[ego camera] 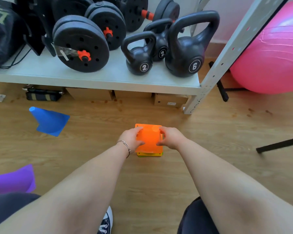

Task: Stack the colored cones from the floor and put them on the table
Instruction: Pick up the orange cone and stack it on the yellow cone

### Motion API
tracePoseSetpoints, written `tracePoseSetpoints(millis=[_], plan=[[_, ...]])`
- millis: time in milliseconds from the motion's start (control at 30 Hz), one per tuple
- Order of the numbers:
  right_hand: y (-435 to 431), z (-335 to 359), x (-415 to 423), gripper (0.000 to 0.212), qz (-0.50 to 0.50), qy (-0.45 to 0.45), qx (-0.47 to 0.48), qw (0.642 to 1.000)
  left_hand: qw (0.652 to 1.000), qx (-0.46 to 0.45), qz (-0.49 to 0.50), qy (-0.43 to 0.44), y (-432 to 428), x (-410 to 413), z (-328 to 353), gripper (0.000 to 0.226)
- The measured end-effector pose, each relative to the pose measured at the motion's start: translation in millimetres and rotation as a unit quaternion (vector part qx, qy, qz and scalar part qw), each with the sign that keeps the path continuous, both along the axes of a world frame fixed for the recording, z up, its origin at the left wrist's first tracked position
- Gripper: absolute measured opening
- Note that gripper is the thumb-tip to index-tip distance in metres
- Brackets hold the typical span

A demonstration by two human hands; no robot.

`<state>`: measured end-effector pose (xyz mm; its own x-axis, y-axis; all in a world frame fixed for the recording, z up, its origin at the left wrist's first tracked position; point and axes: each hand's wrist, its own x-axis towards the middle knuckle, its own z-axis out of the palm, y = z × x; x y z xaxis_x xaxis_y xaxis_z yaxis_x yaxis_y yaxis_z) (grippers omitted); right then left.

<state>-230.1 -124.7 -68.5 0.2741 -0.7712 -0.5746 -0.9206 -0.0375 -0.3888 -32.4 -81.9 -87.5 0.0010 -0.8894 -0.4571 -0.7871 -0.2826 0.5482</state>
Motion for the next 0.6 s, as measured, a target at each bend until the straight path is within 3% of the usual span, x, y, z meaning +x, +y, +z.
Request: tracePoseSetpoints(millis=[133,333,600], plan=[[10,-28,7,0.076,-0.033,-0.028,0.02,0.999,0.999,0.007,-0.012,-0.029,4,0,-24,0.071],[20,-51,1,0.084,-0.121,-0.091,0.016,0.988,1.0,0.017,0.019,-0.002,-3,-10,-43,0.07],[16,-75,1,0.084,-0.142,-0.105,0.036,0.984,0.999,0.036,0.028,0.009,-9,-7,-69,0.069]])
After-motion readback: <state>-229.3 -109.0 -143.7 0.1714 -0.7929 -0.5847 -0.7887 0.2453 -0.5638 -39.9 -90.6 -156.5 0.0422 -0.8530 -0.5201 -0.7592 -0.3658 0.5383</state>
